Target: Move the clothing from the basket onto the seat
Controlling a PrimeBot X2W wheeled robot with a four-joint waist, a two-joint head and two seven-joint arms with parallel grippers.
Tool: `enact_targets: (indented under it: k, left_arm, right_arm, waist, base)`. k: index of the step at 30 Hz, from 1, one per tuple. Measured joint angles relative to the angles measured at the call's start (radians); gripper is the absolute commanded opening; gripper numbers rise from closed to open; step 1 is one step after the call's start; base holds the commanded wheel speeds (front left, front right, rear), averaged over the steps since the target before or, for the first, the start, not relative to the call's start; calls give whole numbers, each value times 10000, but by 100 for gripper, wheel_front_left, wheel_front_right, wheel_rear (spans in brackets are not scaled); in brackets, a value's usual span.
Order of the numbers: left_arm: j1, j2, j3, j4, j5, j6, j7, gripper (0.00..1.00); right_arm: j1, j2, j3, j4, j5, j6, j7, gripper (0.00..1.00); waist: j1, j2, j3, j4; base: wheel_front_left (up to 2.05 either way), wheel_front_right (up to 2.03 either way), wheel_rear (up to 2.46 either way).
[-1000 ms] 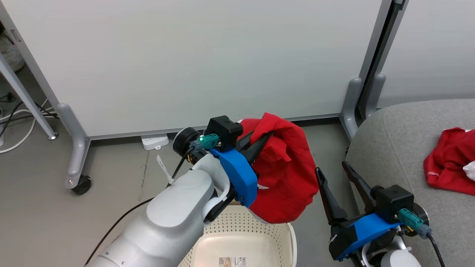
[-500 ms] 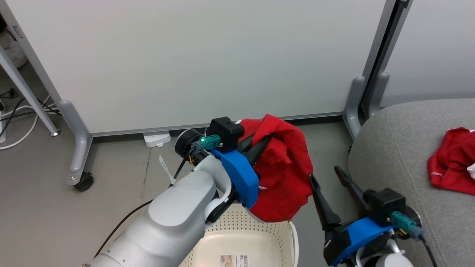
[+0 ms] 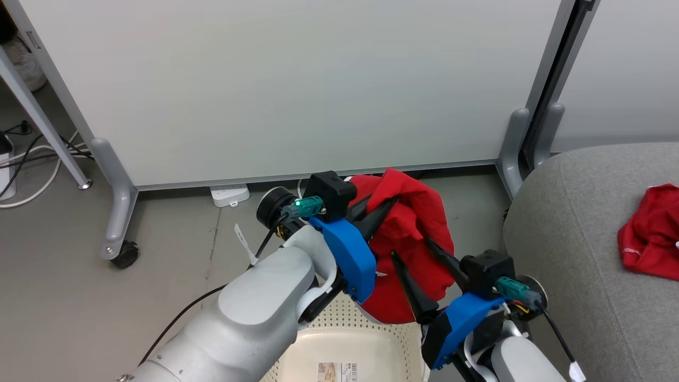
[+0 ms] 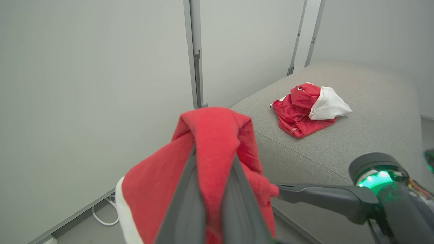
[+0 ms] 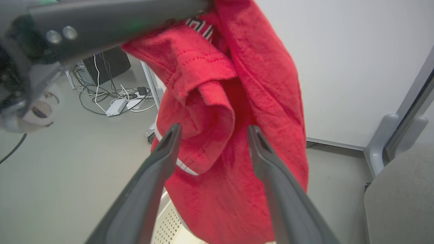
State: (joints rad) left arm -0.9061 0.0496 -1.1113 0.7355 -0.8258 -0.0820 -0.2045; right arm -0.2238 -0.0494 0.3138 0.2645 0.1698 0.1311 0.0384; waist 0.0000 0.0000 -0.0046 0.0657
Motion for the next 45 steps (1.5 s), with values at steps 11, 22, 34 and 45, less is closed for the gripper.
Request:
enact_targets:
  k: [11,22,34,45]
  left_arm:
    - [-157,4,-518,-332,-412,128,-40,0]
    - [-268,-2,-800,-307,-790,267,-174,0]
    - [-268,0,-959,-81,-1016,299,-339,0]
    - [-304,0,-1120,0,-1151,299,-412,0]
  right_arm:
    - [-2008,-4,917,2638,984,0,-568,100]
    - [-3291,-4,1791,4257,1229,0,-1384,0]
    - [-3502,-2,2173,4970,1455,0,-1871,0]
    - [-3609,-2,2303,5246,1569,2,-2048,0]
  waist:
    - [0,0,60,117]
    - [0,0,32,-24]
    - [0,0,-82,-365]
    - [0,0,-110,-451]
  base:
    - [0,0,0]
    - [0,0,0]
    - [0,0,0]
    - [0,0,0]
